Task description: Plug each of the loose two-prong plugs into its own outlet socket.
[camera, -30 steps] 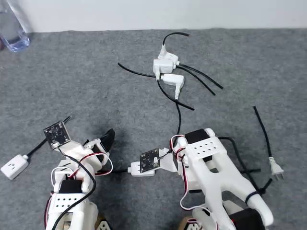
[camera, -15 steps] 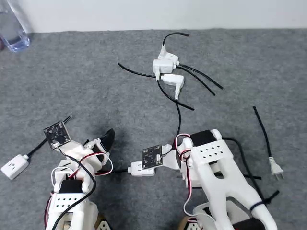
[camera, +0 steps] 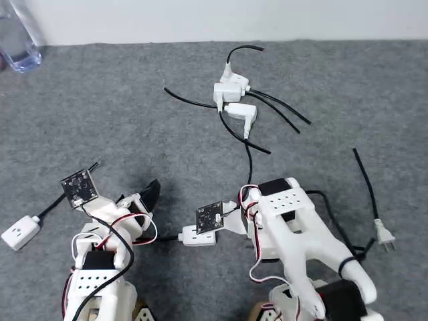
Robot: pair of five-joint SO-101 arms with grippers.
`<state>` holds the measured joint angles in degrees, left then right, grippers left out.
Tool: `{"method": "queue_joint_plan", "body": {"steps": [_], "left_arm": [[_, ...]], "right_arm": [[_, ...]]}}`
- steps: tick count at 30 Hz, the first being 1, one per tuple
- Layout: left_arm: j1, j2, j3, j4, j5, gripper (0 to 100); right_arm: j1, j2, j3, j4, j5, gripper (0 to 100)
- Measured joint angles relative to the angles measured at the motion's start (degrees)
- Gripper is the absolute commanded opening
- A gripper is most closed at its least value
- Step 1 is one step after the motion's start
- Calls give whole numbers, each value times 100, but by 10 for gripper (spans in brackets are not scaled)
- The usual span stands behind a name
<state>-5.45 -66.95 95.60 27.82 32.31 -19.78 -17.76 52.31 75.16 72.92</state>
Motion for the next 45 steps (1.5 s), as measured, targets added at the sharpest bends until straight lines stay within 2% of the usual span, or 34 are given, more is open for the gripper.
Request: {"method": "queue_joint_plan", "body": {"steps": [15, 32, 40, 45], "left_arm": [[0, 0, 0, 0, 0, 306], [0, 0, 0, 0, 0, 306], [0, 0, 0, 0, 0, 306], [0, 0, 0, 0, 0, 306]], "right_arm": [[-9, 70, 237, -765, 0, 217], [-9, 62, 413, -888, 0, 214], [44, -35, 721, -1468, -9, 69], [44, -35, 721, -1486, -9, 58]]}}
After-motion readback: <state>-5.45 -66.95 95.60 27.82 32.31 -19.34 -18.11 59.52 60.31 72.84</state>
